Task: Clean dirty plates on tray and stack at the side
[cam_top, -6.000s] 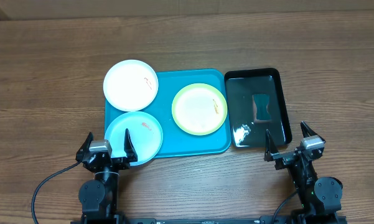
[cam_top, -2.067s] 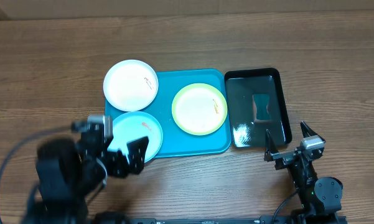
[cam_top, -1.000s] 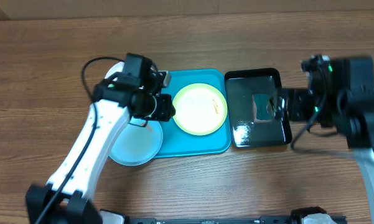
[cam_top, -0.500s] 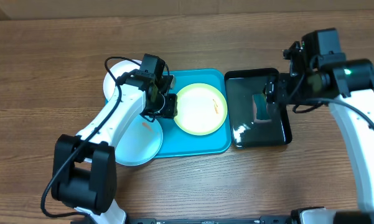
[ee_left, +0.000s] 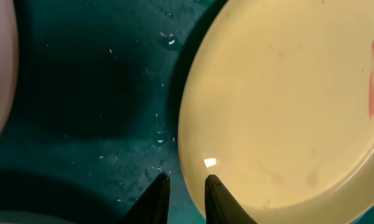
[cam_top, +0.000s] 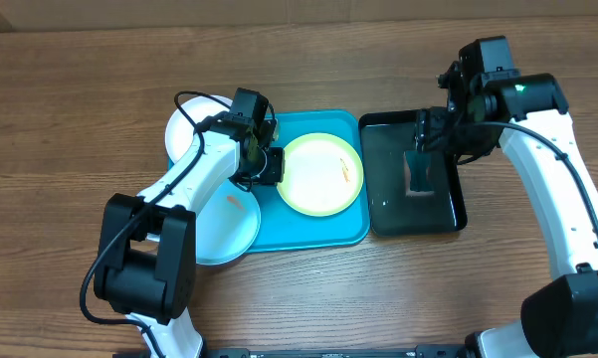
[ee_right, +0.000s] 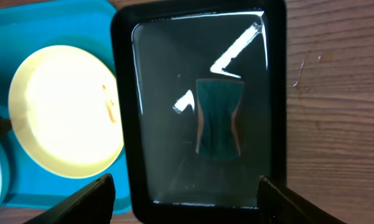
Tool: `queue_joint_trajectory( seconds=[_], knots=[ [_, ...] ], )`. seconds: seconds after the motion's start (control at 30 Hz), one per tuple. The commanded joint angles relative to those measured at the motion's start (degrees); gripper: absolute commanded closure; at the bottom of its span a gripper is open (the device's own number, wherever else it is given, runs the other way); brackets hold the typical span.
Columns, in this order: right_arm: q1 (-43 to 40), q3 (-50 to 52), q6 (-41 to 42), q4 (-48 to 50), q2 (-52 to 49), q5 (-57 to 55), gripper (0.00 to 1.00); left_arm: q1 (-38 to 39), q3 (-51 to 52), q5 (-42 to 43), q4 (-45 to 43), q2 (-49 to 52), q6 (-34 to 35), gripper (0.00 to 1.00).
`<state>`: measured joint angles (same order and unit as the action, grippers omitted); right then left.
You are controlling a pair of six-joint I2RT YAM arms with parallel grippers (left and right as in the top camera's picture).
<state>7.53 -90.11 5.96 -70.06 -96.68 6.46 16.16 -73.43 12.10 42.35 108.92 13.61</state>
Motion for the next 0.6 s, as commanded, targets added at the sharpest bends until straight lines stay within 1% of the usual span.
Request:
queue_joint_trajectory(
  seconds=[0.0,0.13,0.27,0.4,0.5,0.57],
  knots=[
    [-0.2,-0.6,-0.4,0.9,-2.0,-2.6,0.25,0.7,0.1,-0.7,-0.6,0.6,1.3,0.78],
    [-0.2,0.9,-0.5,2.4,-3.1,-2.8,0.25,1.4,0.3,-1.7,-1.3,0.6,1.7,0.77],
    [-0.2,1.0,-2.6,2.6,-4.4,-2.8,0.25,2.3,0.4,-4.8,-1.3,1.1,2.3,0.72],
    [-0.2,1.0,-3.0,2.6,-5.2,-3.0,0.25,2.9,0.4,-5.0,-2.2,2.8,3.5,0.71],
    [-0.2,1.0,-3.0,3.0,-5.4,-3.0,0.25,3.0,0.4,-5.0,-2.7,4.1,3.6,0.74],
    [-0.2,1.0,-3.0,3.5,-5.4,-3.0,0.25,3.0,0.4,-5.0,-2.8,4.4,3.6,0.81]
  ],
)
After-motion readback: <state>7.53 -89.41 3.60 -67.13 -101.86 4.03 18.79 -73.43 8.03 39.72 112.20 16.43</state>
